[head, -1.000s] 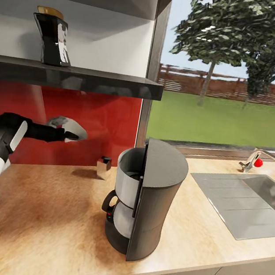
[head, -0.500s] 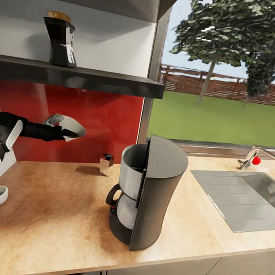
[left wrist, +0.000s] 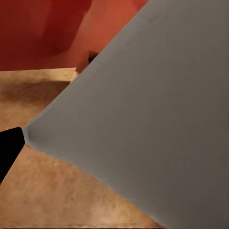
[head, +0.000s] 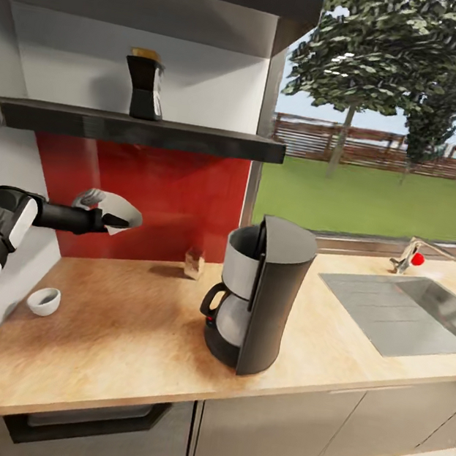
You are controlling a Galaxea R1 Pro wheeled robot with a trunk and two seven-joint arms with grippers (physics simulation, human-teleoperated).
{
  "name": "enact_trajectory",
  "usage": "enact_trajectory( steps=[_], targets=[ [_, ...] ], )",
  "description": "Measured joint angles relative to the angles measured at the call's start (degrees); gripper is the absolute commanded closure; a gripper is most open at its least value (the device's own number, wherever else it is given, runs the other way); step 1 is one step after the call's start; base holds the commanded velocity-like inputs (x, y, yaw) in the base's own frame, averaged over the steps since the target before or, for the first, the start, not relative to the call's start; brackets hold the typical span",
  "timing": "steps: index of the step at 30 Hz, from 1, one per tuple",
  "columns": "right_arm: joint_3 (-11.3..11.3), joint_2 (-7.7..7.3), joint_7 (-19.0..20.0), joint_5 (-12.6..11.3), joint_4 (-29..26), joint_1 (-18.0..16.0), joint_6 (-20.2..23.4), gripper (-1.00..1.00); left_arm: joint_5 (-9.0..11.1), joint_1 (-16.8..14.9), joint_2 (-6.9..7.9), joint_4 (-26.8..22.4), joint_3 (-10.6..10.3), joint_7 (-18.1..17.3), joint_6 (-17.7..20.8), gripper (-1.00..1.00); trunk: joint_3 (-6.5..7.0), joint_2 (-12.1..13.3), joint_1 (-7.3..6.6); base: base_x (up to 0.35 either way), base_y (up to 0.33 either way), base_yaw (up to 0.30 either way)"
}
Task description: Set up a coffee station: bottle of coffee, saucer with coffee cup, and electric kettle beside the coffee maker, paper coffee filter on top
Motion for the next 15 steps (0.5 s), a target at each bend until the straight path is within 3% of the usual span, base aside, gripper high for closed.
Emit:
enact_trajectory(
  steps=[10, 15],
  targets=[
    [0.00, 0.00, -0.14, 0.00, 0.01, 0.00, 0.01, -1.00, -0.02, 0.00, -0.02, -0.02, 0.07, 0.00, 0.00, 1.00, 0.57, 0.01, 0.00, -0.287, 0.215, 0.000],
    [-0.03, 0.00, -0.21, 0.03, 0.01, 0.00, 0.01, -1.00, 0.02, 0.18, -0.15, -0.03, -0.06, -0.01, -0.02, 1.00, 0.57, 0.00, -0.03, -0.090, 0.060, 0.000]
  ],
)
